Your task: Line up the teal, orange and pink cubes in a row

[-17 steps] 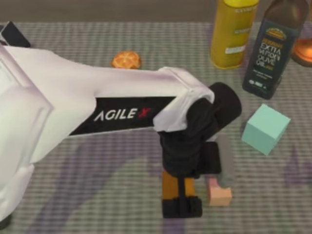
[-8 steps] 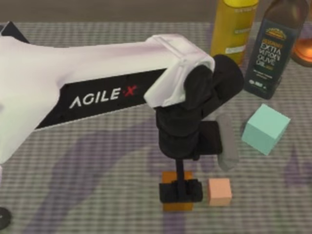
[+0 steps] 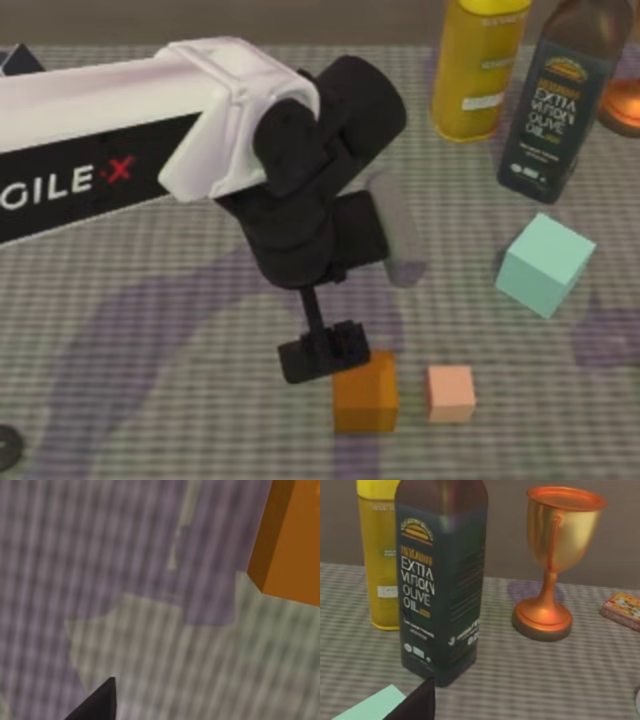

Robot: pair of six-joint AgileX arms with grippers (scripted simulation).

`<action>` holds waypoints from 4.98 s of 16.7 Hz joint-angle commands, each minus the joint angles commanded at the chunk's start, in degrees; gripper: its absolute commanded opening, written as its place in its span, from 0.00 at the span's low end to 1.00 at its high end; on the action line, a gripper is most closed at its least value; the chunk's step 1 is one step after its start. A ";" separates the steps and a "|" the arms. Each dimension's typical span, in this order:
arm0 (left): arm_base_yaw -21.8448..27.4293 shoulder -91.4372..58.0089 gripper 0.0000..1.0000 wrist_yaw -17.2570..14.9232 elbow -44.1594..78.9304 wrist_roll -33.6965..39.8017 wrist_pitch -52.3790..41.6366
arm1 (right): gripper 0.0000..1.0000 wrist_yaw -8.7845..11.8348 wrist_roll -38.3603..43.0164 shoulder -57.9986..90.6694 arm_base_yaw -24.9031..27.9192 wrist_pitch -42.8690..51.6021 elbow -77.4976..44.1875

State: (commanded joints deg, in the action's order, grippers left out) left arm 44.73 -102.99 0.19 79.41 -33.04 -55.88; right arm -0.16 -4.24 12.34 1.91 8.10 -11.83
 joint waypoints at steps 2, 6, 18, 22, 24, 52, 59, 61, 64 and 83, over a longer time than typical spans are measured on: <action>-4.17 8.30 1.00 0.24 -6.98 2.71 4.57 | 1.00 0.05 -2.70 8.96 1.35 5.25 -7.69; -13.87 28.62 1.00 0.52 -24.23 9.12 15.00 | 1.00 0.12 -8.91 32.58 4.42 17.63 -25.03; -41.04 91.67 1.00 0.03 -72.23 28.91 47.94 | 1.00 0.08 -25.95 95.45 12.64 51.81 -72.34; -45.27 101.64 1.00 -0.16 -78.58 32.50 54.80 | 1.00 0.06 -28.61 104.33 13.91 56.60 -80.18; -45.87 102.99 1.00 -0.19 -79.41 33.04 55.87 | 1.00 0.06 -28.99 105.46 14.08 57.25 -81.32; -45.87 102.99 1.00 -0.19 -79.41 33.04 55.87 | 0.25 0.00 -28.79 112.24 14.18 39.41 -70.25; -45.87 102.99 1.00 -0.19 -79.41 33.04 55.87 | 0.00 0.00 -28.79 112.24 14.18 39.41 -70.25; -45.87 102.99 1.00 -0.19 -79.41 33.04 55.87 | 0.00 0.00 -28.79 112.24 14.18 39.41 -70.25; -45.87 102.99 1.00 -0.19 -79.41 33.04 55.87 | 0.00 0.19 -28.58 111.58 14.08 39.81 -70.29; -45.87 102.99 1.00 -0.19 -79.41 33.04 55.87 | 0.00 0.20 -28.48 110.95 23.64 57.42 -86.77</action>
State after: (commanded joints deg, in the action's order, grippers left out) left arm -1.15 0.00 0.00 0.00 0.00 0.00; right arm 0.04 -32.72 123.29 25.54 65.51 -98.60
